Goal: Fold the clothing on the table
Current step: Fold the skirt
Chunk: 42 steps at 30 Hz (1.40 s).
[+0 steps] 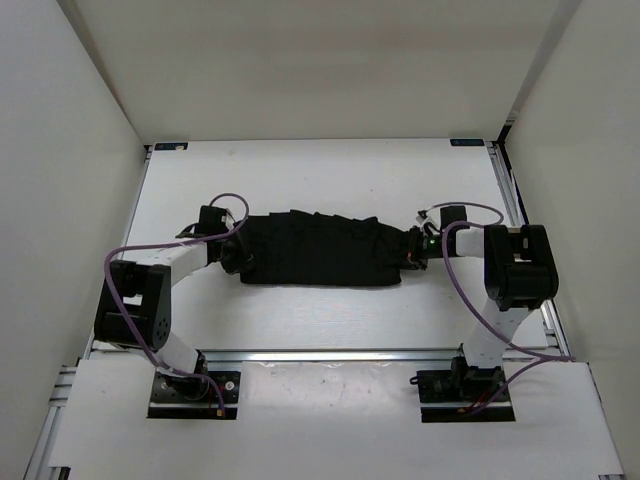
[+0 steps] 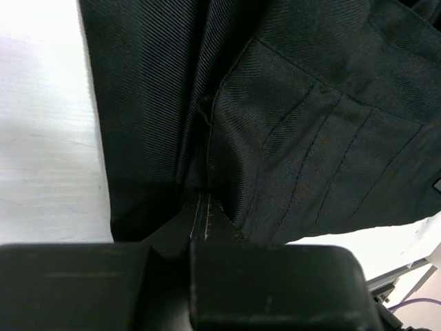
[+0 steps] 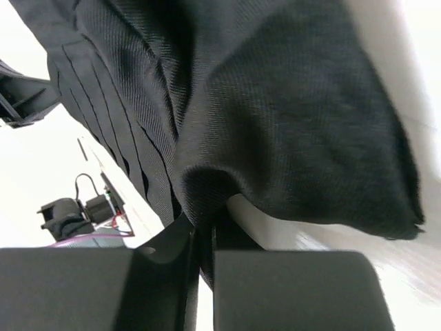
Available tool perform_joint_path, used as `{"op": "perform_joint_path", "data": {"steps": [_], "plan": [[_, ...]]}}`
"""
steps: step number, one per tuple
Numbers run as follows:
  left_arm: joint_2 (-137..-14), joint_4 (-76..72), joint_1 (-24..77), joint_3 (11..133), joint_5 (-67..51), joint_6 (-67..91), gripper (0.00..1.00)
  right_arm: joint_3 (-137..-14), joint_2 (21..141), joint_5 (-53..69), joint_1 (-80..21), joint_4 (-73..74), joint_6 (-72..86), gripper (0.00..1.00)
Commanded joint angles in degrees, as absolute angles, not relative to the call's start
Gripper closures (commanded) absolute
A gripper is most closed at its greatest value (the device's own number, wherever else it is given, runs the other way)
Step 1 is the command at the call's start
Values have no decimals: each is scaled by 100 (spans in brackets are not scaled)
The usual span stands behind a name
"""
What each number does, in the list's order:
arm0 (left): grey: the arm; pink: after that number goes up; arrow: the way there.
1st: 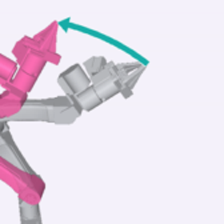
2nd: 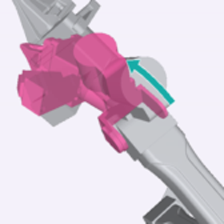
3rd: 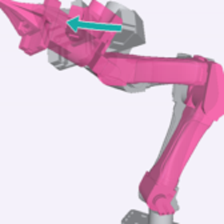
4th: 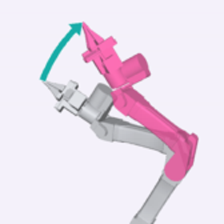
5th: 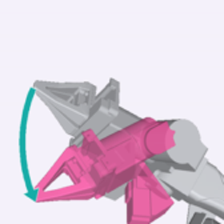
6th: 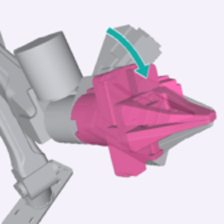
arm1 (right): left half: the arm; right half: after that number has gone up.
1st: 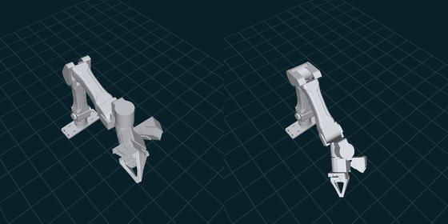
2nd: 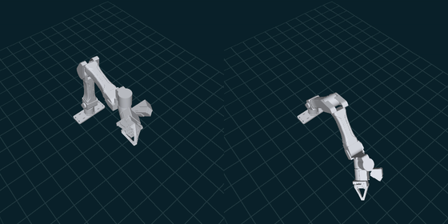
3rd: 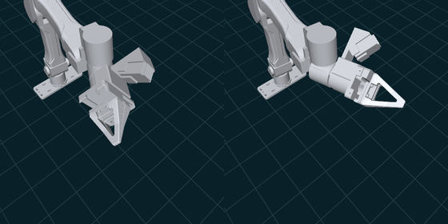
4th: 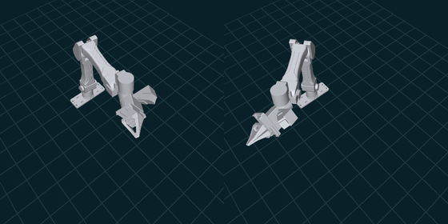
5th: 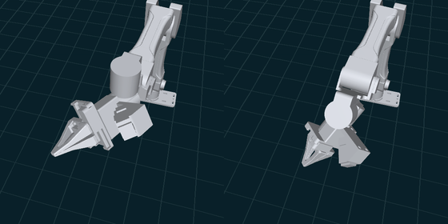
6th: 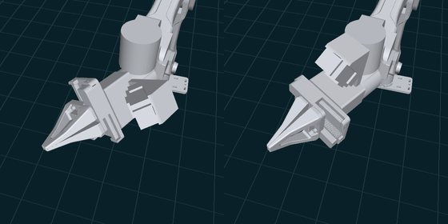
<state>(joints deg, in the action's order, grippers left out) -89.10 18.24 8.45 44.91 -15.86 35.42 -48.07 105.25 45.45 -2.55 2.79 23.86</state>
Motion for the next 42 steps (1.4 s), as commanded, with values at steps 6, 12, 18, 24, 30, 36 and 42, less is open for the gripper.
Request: {"op": "perform_joint_path", "data": {"steps": [6,12,18,24,30,36,42], "plan": [[-8701,1767,1317,4491,-1565,3612,100,-4711,9976,4044,491,1379,1829,100],[-8728,1635,1845,4491,-1556,3788,100,-4877,9625,3568,1194,2618,968,100],[-8815,1696,2092,4596,-1363,3727,100,-5334,9527,3006,1117,3339,721,100],[-9043,1819,2320,4781,-941,3656,100,-5686,9360,2927,853,3612,835,100],[-9421,1741,2601,4922,-861,3656,100,-6300,9097,2918,598,4060,896,100],[-9597,1670,2795,4983,-984,3787,100,-7013,8859,3338,-208,3859,1362,100],[-9685,1608,2821,5001,-1107,3876,100,-7356,9359,4033,-1158,2919,2108,100]]}}
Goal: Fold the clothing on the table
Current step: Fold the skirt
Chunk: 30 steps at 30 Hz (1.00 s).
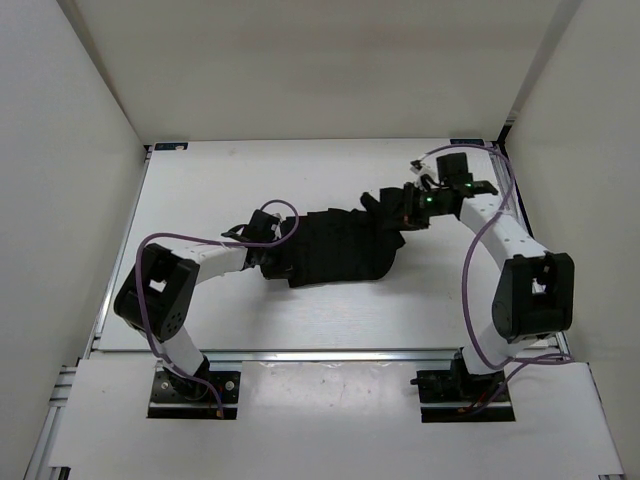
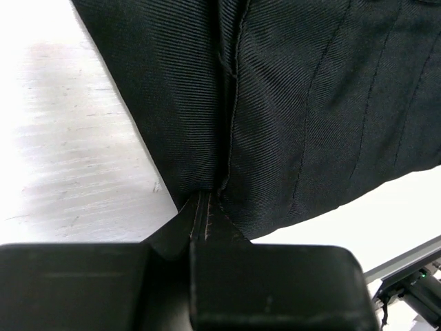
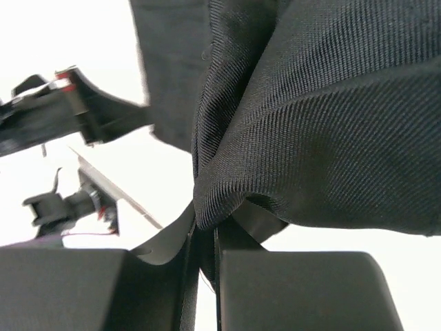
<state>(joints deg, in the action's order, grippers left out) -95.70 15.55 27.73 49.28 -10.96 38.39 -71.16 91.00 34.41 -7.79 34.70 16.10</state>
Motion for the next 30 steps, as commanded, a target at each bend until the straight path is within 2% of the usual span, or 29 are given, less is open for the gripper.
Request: {"op": "perform_joint_path", "data": {"steps": [1,11,22,30], "plan": [[-9694,1591,2813,4992,-1125,3867,100,-7426,9526,4191,-1343,2657,2283,100],[-9571,1406,2558,4703,-1362,4051,100,-8137,10977,5018,-2504,976,3445,100],[-9607,1309,2224,4658,-1617,4078,100,-9376,12250,5361,-3146,983,3701,100],[-9571,1222,2145,4562,-1644,4061,100,-9554,12515,5554,-3243,949,3893,100]]}}
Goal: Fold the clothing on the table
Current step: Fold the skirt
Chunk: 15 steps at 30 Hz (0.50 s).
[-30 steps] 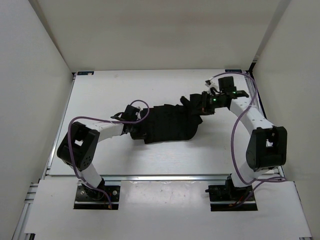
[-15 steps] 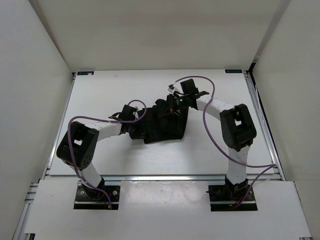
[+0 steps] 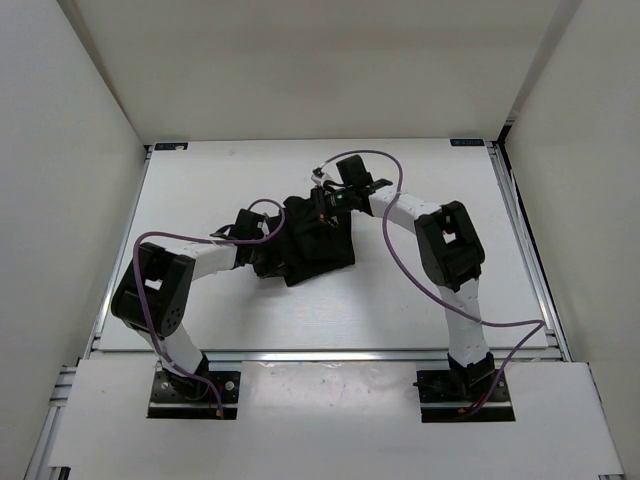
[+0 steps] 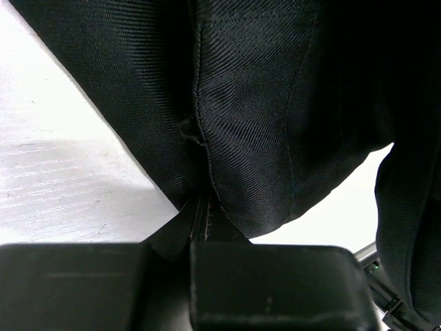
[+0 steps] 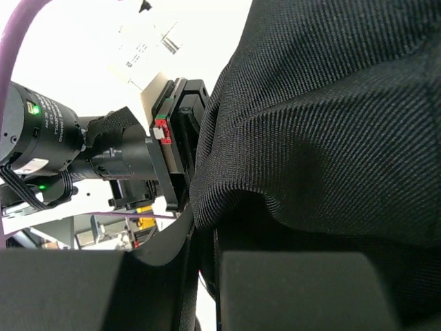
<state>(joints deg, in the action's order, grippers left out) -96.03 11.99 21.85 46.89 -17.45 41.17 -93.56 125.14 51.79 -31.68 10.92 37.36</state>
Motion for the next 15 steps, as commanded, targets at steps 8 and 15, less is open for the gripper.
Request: {"op": "perform_joint_path", "data": {"steps": [8,15], "plan": [[-9554,1266,2109,4553,-1609,4060,100,-9422,12568,5678,-3498,976,3841,100],[-9440,1301,2004,4526,-1661,4000,100,-9107,12569,6151,-3481,223,4278,49]]}}
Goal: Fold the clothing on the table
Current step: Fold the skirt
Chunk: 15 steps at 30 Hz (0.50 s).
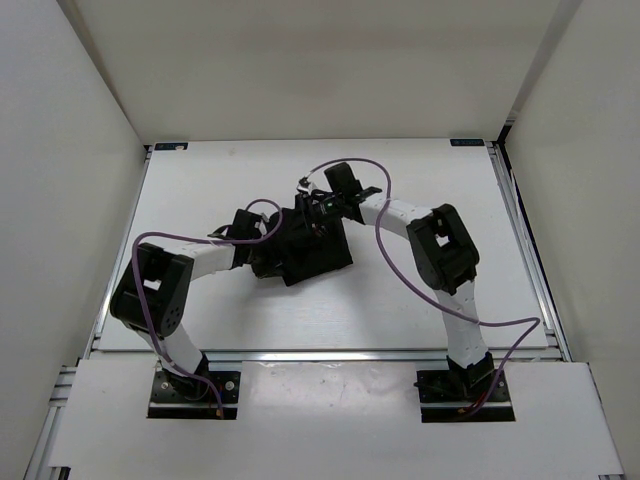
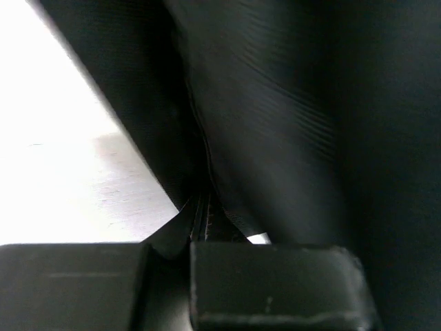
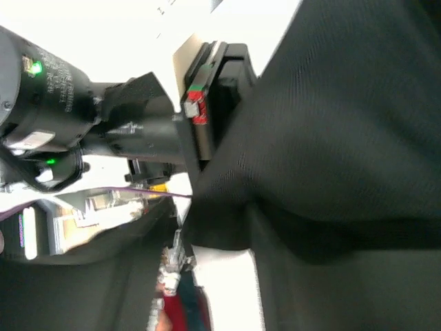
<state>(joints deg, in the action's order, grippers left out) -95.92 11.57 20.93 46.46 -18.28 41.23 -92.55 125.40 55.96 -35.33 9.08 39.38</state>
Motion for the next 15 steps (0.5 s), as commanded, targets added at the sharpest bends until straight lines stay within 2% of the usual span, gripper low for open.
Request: {"op": "perform_joint_path", "data": {"steps": [1,2,4,12,15], "plan": [[-9387,1336,1934,4500,-1652,4016,100,-9036,12447,6239,-3446,37,4419,40],[-9317,1336,1890,4500,-1652,4043,100,-8905,12376,6371,-3480,-417,4665,34],[-9186,1389,1671,4500,-1714,4016,100,-8737,12078,6504,-3411,-913,4983,33],[-8096,2135,687,4746,-1661,3736,100,-8034,10821,6179,-2700,-1080,4983,42],[-7806,2425,563,4816,-1565,3604,100,-7752,10731,6126,-2444,-846,4748,45]]}}
